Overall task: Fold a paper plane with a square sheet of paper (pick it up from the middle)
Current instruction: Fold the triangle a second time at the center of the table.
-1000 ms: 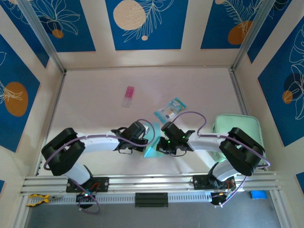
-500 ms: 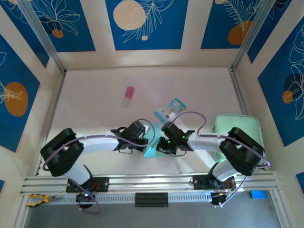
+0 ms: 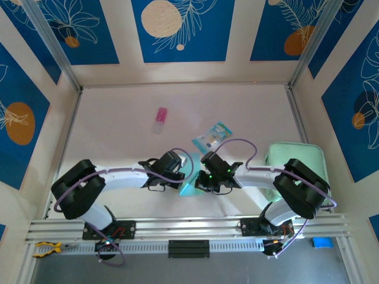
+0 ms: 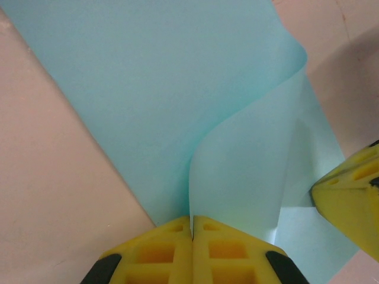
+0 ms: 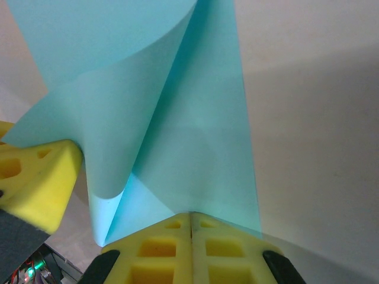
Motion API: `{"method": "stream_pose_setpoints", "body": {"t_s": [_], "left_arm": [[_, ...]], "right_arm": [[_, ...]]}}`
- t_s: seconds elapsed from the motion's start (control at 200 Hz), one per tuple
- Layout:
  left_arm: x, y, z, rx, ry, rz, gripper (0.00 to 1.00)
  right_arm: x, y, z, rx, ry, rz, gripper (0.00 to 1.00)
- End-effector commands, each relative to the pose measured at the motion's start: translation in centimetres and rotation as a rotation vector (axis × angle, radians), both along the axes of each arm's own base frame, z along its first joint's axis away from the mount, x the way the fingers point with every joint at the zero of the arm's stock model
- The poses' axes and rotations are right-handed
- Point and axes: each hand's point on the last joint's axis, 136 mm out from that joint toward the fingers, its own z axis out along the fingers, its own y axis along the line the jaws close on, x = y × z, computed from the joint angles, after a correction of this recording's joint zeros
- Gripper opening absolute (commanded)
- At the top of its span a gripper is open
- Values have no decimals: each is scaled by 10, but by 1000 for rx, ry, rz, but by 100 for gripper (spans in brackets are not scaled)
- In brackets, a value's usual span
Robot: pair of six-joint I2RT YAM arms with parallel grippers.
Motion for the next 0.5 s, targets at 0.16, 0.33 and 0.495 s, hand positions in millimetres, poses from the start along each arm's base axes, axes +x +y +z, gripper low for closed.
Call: {"method": "stream_pose_setpoints", "body": {"t_s": [0.16, 0.33, 0.495], "left_arm": [[-2, 3, -10, 20, 28, -15, 0], [-3, 0, -11, 13, 38, -22, 0], [-4, 0, -11, 10, 39, -25, 0]], "right_arm": [[-9, -9, -8, -56, 35, 16, 3], [3, -10, 7, -28, -18, -18, 6], [16, 1, 34, 102, -105, -35, 4]]}}
